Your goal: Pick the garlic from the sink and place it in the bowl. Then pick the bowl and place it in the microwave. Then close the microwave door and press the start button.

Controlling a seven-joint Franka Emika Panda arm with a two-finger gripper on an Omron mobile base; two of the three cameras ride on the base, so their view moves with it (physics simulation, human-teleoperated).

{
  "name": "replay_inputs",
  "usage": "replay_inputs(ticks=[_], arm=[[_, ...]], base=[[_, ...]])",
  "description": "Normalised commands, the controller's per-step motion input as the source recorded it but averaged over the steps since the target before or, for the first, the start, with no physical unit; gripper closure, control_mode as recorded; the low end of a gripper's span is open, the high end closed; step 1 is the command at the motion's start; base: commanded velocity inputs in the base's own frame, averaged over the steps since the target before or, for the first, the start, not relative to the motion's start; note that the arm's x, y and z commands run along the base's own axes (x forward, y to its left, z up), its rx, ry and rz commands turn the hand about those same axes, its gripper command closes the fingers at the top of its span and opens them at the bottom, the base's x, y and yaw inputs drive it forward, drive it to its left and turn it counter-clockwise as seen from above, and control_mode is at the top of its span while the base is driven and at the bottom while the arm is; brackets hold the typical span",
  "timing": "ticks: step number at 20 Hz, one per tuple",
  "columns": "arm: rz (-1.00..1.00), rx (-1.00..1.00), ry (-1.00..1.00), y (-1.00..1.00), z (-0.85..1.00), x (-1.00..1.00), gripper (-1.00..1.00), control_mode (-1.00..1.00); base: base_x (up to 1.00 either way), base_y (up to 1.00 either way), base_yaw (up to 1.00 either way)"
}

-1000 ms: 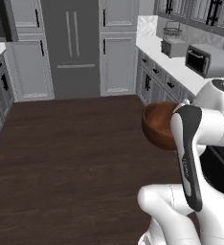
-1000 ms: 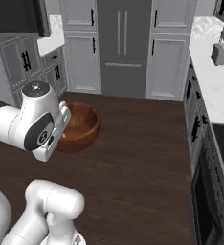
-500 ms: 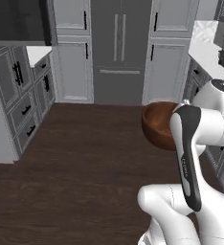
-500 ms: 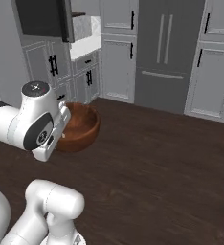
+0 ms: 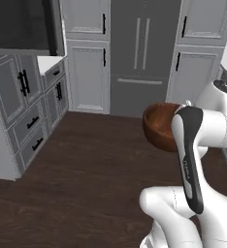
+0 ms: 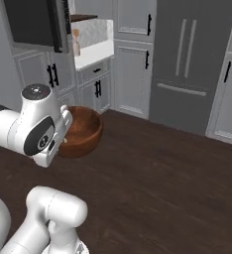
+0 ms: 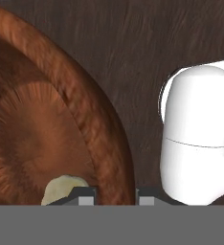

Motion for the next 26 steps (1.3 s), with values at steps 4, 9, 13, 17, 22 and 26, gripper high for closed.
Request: replay_inputs(ticks=[4,9,13,17,22,26], arm=[[0.0,0.0,0.0,0.0,0.0,0.0,1.0,1.0],[0.0,0.0,0.0,0.0,0.0,0.0,1.0,1.0],[0.0,0.0,0.0,0.0,0.0,0.0,1.0,1.0],[0.0,0.0,0.0,0.0,0.0,0.0,1.0,1.0],[0.0,0.0,0.0,0.0,0.0,0.0,1.0,1.0],[0.0,0.0,0.0,0.0,0.0,0.0,1.0,1.0]], base=[[1.0,-0.55,0.36],[0.84,-0.73,0.39],[0.66,-0.83,0.4],[0.56,-0.86,0.43],[0.41,-0.91,0.47],[0.34,-0.96,0.48]])
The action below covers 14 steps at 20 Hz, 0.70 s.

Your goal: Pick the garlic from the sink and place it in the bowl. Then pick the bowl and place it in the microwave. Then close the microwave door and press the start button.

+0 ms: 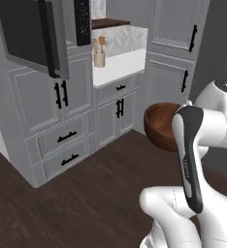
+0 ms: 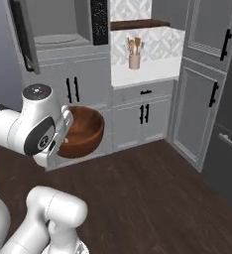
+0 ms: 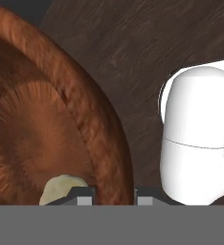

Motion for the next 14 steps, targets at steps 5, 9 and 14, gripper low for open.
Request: replay_inputs(ticks=[5,9,14], arm=[[0.0,0.0,0.0,0.0,0.0,0.0,1.0,1.0],[0.0,0.0,0.0,0.0,0.0,0.0,1.0,1.0],[0.0,0.0,0.0,0.0,0.0,0.0,1.0,1.0]], base=[[0.2,-1.0,0.51],[0.33,-0.96,0.52],[0.53,-0.75,0.56]])
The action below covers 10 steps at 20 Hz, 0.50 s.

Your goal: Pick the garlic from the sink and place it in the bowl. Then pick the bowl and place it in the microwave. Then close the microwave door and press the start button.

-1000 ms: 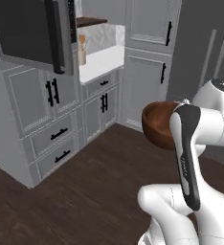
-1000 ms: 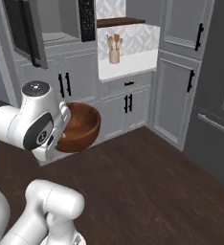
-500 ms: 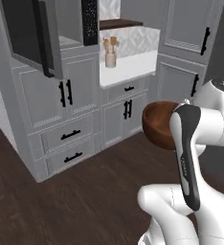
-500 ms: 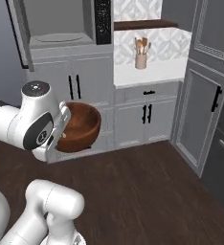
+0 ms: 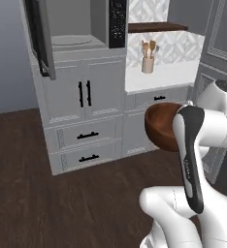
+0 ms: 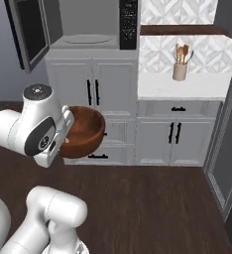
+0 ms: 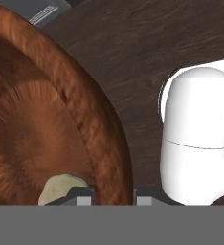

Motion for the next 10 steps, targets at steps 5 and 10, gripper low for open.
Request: replay_inputs(ticks=[5,10], arm=[[0.0,0.0,0.0,0.0,0.0,0.0,1.0,1.0],[0.0,0.0,0.0,0.0,0.0,0.0,1.0,1.0]], base=[[0.56,-0.8,0.58],[0.7,-0.67,0.56]])
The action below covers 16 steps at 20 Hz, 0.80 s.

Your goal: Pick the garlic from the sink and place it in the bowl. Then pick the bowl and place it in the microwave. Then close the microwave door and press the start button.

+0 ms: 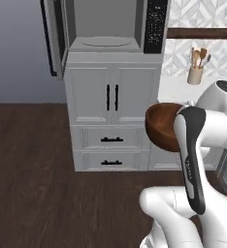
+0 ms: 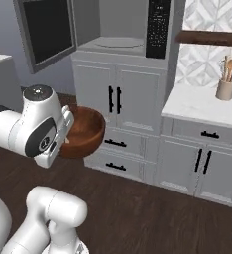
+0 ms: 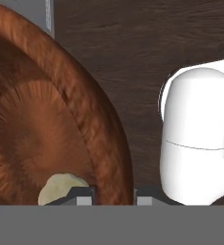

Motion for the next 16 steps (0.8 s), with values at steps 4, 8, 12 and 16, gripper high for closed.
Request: replay_inputs(ticks=[4,8,12,16], arm=[[0.0,0.0,0.0,0.0,0.0,0.0,1.0,1.0],[0.0,0.0,0.0,0.0,0.0,0.0,1.0,1.0],[0.0,0.0,0.0,0.0,0.0,0.0,1.0,1.0],[0.0,0.0,0.0,0.0,0.0,0.0,1.0,1.0]], base=[[0.99,-0.36,0.49],[0.79,-0.56,0.42],[0.48,-0.79,0.3],[0.53,-0.42,0.26]])
